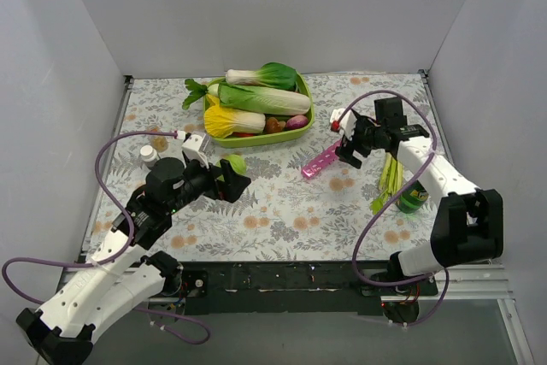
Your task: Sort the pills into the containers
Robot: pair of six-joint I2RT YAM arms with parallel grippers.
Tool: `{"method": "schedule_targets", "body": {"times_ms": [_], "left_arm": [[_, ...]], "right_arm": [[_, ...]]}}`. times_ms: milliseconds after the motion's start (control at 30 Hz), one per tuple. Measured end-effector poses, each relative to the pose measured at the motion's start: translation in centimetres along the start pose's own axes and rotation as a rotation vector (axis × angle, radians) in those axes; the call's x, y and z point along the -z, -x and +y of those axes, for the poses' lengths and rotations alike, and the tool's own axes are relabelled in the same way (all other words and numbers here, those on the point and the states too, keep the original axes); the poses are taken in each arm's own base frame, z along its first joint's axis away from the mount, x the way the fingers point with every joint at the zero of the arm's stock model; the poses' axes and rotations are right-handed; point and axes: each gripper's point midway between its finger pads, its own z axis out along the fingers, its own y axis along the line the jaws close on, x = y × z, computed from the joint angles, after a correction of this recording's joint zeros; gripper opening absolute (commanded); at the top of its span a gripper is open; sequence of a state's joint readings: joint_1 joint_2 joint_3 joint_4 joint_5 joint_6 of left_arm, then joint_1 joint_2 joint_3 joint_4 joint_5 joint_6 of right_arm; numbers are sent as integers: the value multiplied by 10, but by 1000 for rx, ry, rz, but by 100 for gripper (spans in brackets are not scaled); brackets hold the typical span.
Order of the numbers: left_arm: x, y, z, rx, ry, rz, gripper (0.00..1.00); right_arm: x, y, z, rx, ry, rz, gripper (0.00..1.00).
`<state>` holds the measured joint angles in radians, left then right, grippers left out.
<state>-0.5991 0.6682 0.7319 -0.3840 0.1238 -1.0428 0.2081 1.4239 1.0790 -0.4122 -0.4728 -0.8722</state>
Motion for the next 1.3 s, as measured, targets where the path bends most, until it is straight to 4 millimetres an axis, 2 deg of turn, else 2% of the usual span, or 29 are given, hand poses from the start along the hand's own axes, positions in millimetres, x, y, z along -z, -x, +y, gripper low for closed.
{"method": "schedule_targets", "body": {"times_ms": [100,200,400,533,767,867,1000,1100,1300], "left_arm": [[-5,-11,5,-1,9,39,98],[-7,-15,6,-1,10,54,98],[-8,-15,4,0,0,55,98],[-8,-16,4,0,-1,56,98],[-8,-15,4,-1,-2,56,98],[-8,-16,3,0,-3,57,98],[-8,-16,3,0,-7,58,98],[-8,-16,2,0,-11,60,98],[-8,-18,-5,17,-50,67,98]], "right_arm": [[-15,-23,20,117,121,42,96],[-31,-43,31,188,223,93,96],[-59,-66,29,352,331,166,96],[-69,-67,28,427,358,171,96],[-84,-53,9,534,360,139,95],[-95,-56,2,558,380,142,89],[-111,-72,2,543,428,174,77],[-111,-71,-4,551,422,189,68],[-108,-78,7,516,461,212,50]]}}
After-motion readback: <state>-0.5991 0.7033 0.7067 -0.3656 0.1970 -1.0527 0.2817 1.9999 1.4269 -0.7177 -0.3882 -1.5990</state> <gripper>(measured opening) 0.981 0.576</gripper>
